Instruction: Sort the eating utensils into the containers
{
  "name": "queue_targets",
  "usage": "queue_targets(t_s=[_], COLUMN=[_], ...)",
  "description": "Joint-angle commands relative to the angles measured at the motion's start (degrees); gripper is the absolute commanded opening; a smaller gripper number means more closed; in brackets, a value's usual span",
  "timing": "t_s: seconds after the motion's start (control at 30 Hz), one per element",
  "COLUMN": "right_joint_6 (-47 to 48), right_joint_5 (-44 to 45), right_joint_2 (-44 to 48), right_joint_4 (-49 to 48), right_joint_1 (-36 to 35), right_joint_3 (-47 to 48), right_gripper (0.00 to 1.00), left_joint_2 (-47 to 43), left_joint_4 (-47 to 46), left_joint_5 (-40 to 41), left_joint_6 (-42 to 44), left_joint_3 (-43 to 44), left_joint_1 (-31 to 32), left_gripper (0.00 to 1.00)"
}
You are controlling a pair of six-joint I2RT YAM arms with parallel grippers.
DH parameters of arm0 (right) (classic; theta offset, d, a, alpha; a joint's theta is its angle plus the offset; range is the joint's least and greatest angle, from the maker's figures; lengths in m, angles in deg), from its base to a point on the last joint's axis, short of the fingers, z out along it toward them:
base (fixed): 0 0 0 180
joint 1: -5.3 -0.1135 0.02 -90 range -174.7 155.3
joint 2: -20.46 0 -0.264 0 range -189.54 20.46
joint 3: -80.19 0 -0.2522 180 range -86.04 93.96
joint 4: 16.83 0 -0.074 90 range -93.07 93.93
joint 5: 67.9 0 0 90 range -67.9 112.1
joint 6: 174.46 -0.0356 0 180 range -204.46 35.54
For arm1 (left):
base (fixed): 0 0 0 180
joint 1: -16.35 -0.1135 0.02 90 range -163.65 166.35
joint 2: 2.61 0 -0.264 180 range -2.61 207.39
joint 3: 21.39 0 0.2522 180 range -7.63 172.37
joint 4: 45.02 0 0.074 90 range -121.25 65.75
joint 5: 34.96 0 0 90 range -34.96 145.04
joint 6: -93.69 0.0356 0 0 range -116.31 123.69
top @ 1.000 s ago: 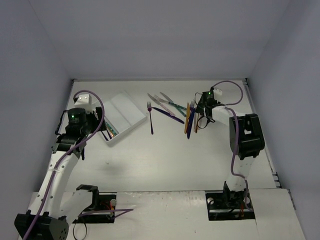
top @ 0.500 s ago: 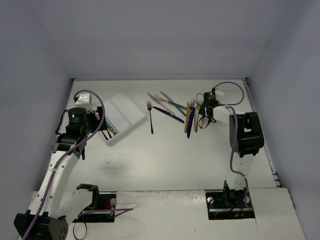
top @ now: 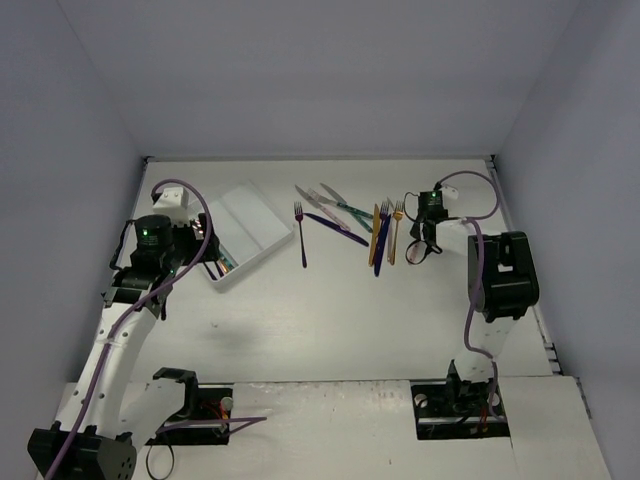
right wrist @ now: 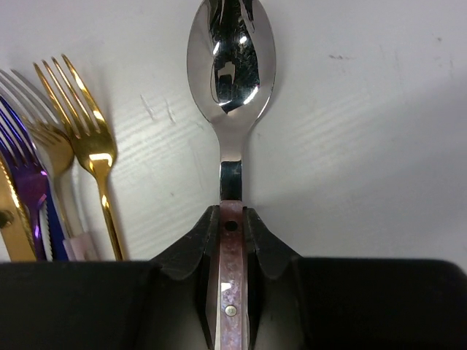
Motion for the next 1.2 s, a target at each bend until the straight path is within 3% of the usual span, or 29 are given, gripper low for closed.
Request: queue_targets(t_s=[0.0,0.2,0.4,0.73,0.93,1.17], right_joint_6=[1.3,6.3,2.9,-6.2,-11.8,-15.5], right_joint_5=[-0.9,-5.1,-6.7,-3.0,1.8,1.4], right_joint_2=[9.6,20.3,28.5,31.7,32.7,34.1], right_joint_4=[2.5,2.2,0.5,-5.4,-8.7,-11.1], right_joint_1=[-0.2,-5.9,-15.4,-30.0,-34.8,-35.9], right_joint_3=[-1.3,-2.0,-3.3,-2.4,-4.3,-6.1], right_gripper=[0.00,0.00,0.00,0.00,0.00,0.00], left_joint_2=[-0.6,-0.2,0.0,8.1,15.4,18.8], left_joint_4=[-6.3,-13.3,-20.0,-28.8,-30.2,-33.1], left_joint_5=[-8.6,-21.3,-25.5,-10.8,-8.1,-7.6], left_joint_6=[-0.5,-9.4,-19.3,-22.9,-24.1,-26.9], left_joint_3=[0.2,0.1,-0.3,-0.6,2.9,2.5], left_joint_1=[0.4,0.9,4.9,28.2,33.1,33.9], left_gripper=[0.83,0.87,0.88,0.88,0.87,0.83])
